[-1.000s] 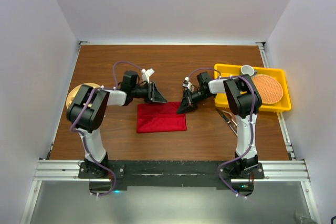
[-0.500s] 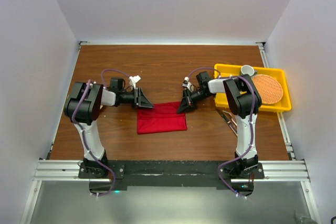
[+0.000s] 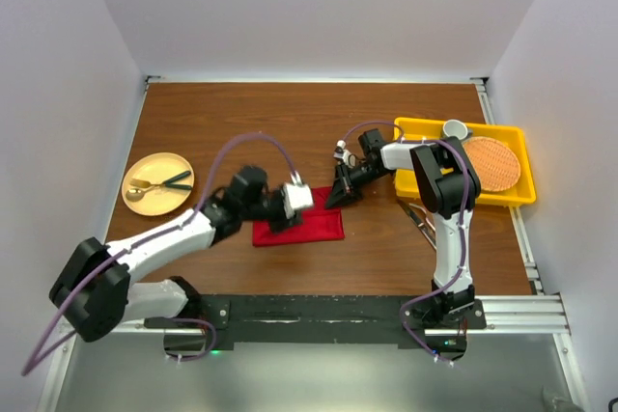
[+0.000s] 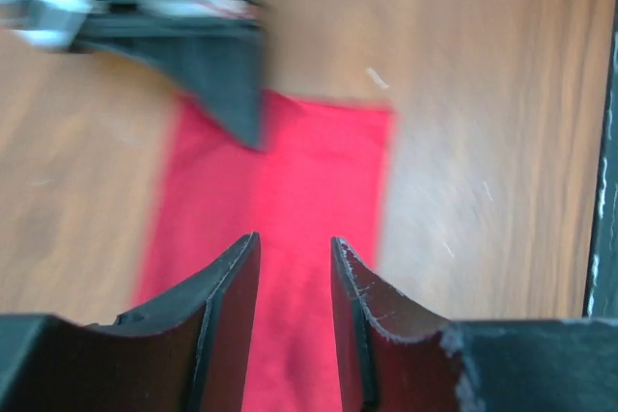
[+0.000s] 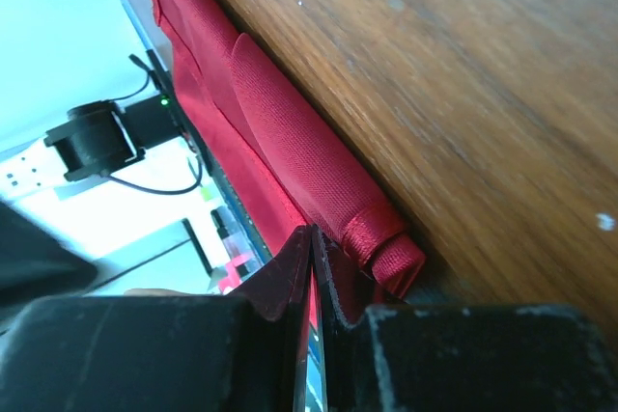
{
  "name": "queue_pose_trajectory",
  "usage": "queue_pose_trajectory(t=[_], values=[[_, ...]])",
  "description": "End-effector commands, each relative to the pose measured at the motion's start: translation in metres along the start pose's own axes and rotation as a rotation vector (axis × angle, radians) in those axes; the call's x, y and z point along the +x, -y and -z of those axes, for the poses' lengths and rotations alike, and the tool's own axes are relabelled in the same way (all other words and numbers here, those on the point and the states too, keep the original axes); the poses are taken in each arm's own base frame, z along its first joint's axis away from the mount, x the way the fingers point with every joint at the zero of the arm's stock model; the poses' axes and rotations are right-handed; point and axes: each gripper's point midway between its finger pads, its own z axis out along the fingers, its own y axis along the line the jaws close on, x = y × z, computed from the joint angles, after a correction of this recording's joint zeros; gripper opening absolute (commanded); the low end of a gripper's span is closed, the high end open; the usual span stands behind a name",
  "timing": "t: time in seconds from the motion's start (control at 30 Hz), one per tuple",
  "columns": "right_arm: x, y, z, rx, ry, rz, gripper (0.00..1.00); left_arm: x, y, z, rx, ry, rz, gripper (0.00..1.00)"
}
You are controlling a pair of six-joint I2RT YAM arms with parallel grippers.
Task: Fold the napkin into a case and place the utensils inside
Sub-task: Pick up the 2/3-rectangle-folded napkin from the center of the board.
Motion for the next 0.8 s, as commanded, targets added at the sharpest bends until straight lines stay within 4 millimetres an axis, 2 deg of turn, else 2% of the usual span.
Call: queue_pose_trajectory(t=[0.0, 0.03, 0.07, 0.13, 0.2, 0.4, 0.43, 0.53, 0.6, 0.63, 0.67, 0.77], values=[[-0.011, 0.063, -0.002, 0.301, 0.056, 0.091, 0.09, 0.043, 0.018, -0.014, -0.085, -0.174, -0.311, 0.4], [-0.011, 0.064, -0.001, 0.303, 0.056, 0.092, 0.08, 0.044, 0.017, -0.018, -0.117, -0.188, -0.34, 0.41], [-0.011, 0.064, -0.001, 0.306, 0.053, 0.092, 0.09, 0.046, 0.031, -0.024, -0.09, -0.201, -0.387, 0.41], [-0.01, 0.065, -0.002, 0.311, 0.05, 0.093, 0.09, 0.052, 0.032, -0.03, -0.115, -0.223, -0.423, 0.41], [-0.011, 0.065, -0.001, 0.312, 0.047, 0.099, 0.08, 0.057, 0.045, -0.036, -0.093, -0.239, -0.472, 0.41], [-0.011, 0.067, 0.001, 0.324, 0.036, 0.118, 0.08, 0.081, 0.048, -0.044, -0.103, -0.338, -0.545, 0.37], [-0.011, 0.067, 0.0, 0.326, 0.033, 0.119, 0.08, 0.09, 0.046, -0.045, -0.105, -0.37, -0.551, 0.36], [-0.011, 0.067, 0.0, 0.325, 0.028, 0.122, 0.08, 0.103, 0.045, -0.045, -0.102, -0.413, -0.572, 0.29], [-0.011, 0.068, 0.001, 0.329, 0.026, 0.128, 0.08, 0.106, 0.044, -0.044, -0.097, -0.424, -0.583, 0.21], [-0.011, 0.069, 0.001, 0.334, 0.024, 0.127, 0.08, 0.105, 0.045, -0.044, -0.092, -0.424, -0.588, 0.17], [-0.011, 0.068, 0.002, 0.334, 0.021, 0.136, 0.08, 0.102, 0.045, -0.045, -0.092, -0.417, -0.589, 0.09], [-0.01, 0.069, 0.002, 0.34, 0.014, 0.146, 0.08, 0.089, 0.046, -0.046, -0.082, -0.391, -0.574, 0.0]])
